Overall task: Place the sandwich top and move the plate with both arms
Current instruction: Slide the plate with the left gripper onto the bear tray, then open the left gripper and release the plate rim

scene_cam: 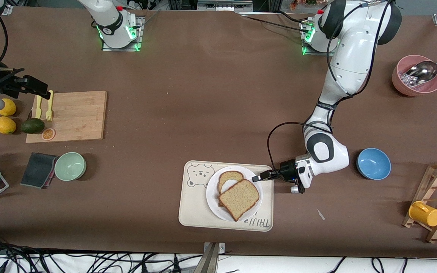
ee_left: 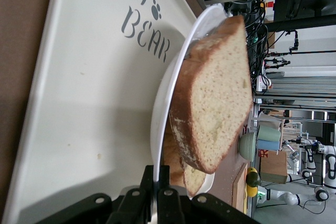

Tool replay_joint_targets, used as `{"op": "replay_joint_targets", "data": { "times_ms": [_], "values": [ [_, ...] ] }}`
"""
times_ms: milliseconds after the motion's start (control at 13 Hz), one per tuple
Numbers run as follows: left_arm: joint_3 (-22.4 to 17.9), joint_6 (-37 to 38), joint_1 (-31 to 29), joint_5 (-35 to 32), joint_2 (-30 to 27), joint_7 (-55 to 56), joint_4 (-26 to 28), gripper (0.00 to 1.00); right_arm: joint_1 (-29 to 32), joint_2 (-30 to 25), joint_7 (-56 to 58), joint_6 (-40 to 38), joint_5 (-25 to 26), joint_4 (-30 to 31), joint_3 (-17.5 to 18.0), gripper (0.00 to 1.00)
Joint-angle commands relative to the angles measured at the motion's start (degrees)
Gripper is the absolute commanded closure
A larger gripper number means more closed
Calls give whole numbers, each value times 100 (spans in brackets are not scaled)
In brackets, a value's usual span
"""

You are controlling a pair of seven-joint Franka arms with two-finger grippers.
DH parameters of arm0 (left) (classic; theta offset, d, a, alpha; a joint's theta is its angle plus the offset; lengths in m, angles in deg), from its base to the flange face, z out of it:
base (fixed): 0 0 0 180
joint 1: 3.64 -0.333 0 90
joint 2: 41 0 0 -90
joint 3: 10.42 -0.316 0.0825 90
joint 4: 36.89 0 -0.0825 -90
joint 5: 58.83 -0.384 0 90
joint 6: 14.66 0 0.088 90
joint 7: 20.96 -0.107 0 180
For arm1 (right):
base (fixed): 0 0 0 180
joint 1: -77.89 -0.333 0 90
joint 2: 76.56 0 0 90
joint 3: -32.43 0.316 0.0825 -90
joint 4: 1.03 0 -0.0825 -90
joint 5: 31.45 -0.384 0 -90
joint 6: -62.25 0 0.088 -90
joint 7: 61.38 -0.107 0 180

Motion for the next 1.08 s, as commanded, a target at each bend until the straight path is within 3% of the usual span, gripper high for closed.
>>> {"op": "replay_joint_targets", "data": {
  "times_ms": [0,77,154,386,617,1003],
  "values": [
    [-84,-4,81,244,84,27,-164,79,4,33,-35,-109,69,-135,11,0],
    [-76,4,72,244,84,-8,-129,62,4,33,-35,-109,69,-135,2,0],
    [-84,4,72,226,84,-26,-120,53,4,33,-35,-109,69,-135,2,0],
    [-93,22,55,200,-21,-17,-59,52,4,33,-35,-109,69,-135,2,0],
    [-102,40,-42,-238,-626,9,625,52,4,33,-35,-109,69,-135,2,0],
    [-67,40,-147,-758,-1926,-43,2266,30,4,33,-35,-109,69,-135,2,0]
  ]
}}
